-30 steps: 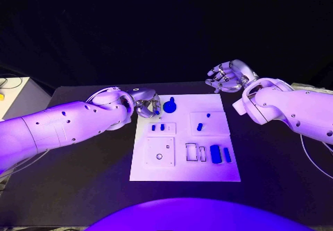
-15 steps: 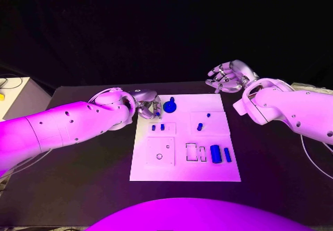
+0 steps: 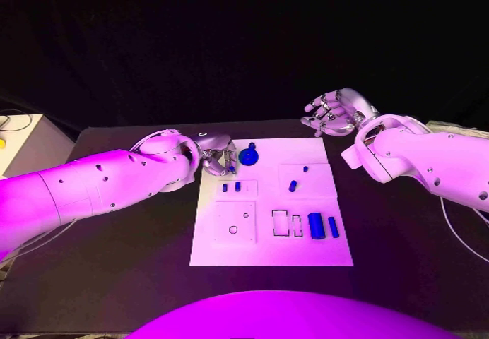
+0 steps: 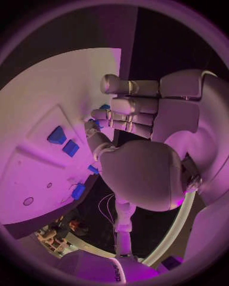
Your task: Assemble the parts on the task board
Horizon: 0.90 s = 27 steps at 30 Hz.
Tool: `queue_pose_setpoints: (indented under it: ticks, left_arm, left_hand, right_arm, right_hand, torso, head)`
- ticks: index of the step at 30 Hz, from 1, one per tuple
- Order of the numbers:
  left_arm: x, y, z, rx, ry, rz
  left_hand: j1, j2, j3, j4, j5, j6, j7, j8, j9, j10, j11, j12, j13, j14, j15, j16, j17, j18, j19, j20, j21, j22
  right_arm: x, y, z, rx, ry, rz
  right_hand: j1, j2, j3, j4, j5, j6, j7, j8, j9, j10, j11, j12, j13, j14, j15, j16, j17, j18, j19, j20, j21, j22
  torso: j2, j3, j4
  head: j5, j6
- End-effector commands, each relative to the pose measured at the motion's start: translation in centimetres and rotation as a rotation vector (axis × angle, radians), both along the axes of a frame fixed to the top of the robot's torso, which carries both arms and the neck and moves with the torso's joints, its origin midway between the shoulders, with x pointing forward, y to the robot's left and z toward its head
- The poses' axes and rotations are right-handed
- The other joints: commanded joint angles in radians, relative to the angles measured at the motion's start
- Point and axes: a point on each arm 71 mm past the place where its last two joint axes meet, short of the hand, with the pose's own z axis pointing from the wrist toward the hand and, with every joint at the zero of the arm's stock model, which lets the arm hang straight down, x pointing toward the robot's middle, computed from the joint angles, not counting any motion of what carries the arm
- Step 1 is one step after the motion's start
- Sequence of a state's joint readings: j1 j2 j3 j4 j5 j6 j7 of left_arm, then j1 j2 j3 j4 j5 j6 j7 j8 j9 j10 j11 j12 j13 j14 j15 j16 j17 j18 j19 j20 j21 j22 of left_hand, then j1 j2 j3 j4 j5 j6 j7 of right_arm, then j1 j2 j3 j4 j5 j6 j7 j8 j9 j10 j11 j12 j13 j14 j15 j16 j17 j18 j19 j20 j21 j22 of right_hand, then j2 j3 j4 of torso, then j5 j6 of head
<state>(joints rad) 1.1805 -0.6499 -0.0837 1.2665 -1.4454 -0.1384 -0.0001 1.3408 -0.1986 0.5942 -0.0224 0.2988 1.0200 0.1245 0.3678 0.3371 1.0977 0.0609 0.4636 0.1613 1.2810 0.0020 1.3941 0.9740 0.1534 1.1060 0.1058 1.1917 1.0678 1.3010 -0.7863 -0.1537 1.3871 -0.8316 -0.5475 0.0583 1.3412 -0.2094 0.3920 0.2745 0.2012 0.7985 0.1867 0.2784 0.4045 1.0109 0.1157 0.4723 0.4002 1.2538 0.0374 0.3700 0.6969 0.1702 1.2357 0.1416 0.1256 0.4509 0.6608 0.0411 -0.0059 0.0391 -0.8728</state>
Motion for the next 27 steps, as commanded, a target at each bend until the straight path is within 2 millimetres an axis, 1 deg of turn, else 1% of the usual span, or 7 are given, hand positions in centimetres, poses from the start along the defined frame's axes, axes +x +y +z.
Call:
queue_pose_setpoints:
  ticks: [1,8,21,27]
  left_arm:
    - [-0.11,-0.29,-0.06,0.000,0.016,-0.011]
    - [-0.12,-0.39,-0.08,0.000,0.018,-0.013]
    - [-0.10,-0.45,-0.22,0.006,0.028,-0.013]
    - [-0.10,-0.65,-0.30,0.004,0.030,-0.016]
  left_hand:
    - [-0.004,0.008,-0.005,0.001,-0.003,0.007,0.000,0.003,0.023,0.006,0.000,-0.004,-0.001,0.006,-0.001,0.003,-0.001,-0.017,0.003,0.003,-0.002,-0.001]
    - [-0.004,0.008,-0.005,0.001,-0.003,0.007,0.000,0.003,0.023,0.006,0.000,-0.004,-0.001,0.006,-0.001,0.003,-0.001,-0.017,0.003,0.003,-0.002,-0.001]
    - [-0.004,0.008,-0.006,0.001,-0.004,0.008,-0.001,0.001,0.023,0.008,-0.001,-0.007,-0.001,0.006,-0.002,0.003,0.000,-0.017,0.003,0.002,-0.003,-0.001]
    - [-0.004,0.008,-0.006,0.002,-0.004,0.008,-0.001,0.000,0.024,0.007,-0.001,-0.008,-0.001,0.005,-0.002,0.003,-0.003,-0.016,0.002,0.002,-0.004,-0.003]
  right_arm:
    - [-0.06,0.14,-0.02,-0.007,-0.001,0.015]
    - [-0.06,0.15,-0.02,-0.007,-0.001,0.016]
    - [-0.04,0.18,-0.02,-0.008,0.000,0.016]
    - [-0.04,0.20,-0.03,-0.008,0.000,0.017]
  right_hand:
    - [0.001,-0.008,0.004,0.000,0.004,0.002,0.007,0.005,-0.001,0.001,-0.001,-0.003,-0.001,0.003,0.005,-0.006,-0.001,0.012,0.007,0.003,-0.002,-0.001]
    - [0.001,-0.008,0.004,0.000,0.004,0.002,0.007,0.005,-0.001,0.001,-0.001,-0.003,-0.001,0.003,0.005,-0.006,-0.001,0.012,0.007,0.003,-0.002,-0.001]
    - [0.001,-0.008,0.004,0.000,0.004,0.002,0.007,0.005,-0.001,0.001,-0.001,-0.003,-0.001,0.003,0.005,-0.006,-0.001,0.012,0.007,0.003,-0.002,-0.001]
    - [0.001,-0.008,0.004,0.000,0.004,0.002,0.007,0.005,-0.001,0.001,-0.001,-0.003,-0.001,0.003,0.005,-0.006,-0.001,0.012,0.007,0.003,-0.002,-0.001]
  torso:
    - [0.000,-0.0003,0.0003]
    - [0.000,-0.0010,0.0009]
    - [0.000,-0.0006,0.0004]
    - [0.001,-0.0013,0.0001]
  head:
    - [-0.001,0.000]
    - [0.000,0.000]
    - [0.001,0.000]
    - [0.000,0.000]
